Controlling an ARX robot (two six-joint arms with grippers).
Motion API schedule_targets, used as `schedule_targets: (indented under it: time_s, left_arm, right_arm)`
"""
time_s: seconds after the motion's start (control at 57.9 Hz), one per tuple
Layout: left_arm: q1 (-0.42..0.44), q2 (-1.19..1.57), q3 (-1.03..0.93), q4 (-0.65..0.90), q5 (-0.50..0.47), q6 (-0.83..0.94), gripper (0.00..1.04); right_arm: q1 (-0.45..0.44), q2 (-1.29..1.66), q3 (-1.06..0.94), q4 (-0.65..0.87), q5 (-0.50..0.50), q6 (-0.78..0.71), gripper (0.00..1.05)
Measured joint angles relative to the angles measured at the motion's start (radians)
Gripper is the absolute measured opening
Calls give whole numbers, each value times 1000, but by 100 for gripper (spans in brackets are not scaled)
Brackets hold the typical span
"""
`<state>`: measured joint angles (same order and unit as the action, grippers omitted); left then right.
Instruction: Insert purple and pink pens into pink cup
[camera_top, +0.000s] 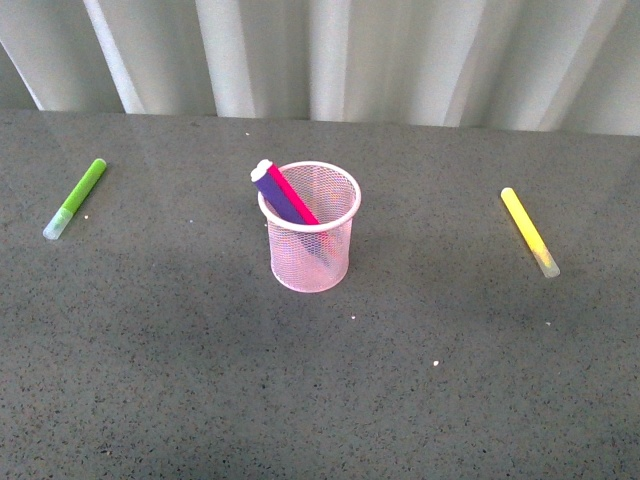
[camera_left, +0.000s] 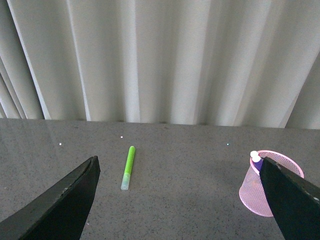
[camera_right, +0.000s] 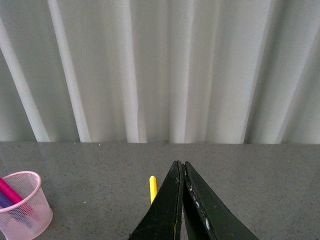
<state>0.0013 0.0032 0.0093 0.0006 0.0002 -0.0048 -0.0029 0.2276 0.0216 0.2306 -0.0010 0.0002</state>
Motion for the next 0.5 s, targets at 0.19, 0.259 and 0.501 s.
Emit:
schedule_targets:
  time_s: [0.19, 0.259, 0.501]
  left_arm:
    - [0, 0, 0, 0, 0, 0, 98]
    - [0, 0, 0, 0, 0, 0, 98]
    - [0, 0, 0, 0, 0, 0, 98]
  right_arm:
    - [0, -47, 0, -44, 0, 0, 3]
    - [0, -97, 1, -107, 0, 0, 3]
    - [0, -223, 0, -229, 1, 0, 3]
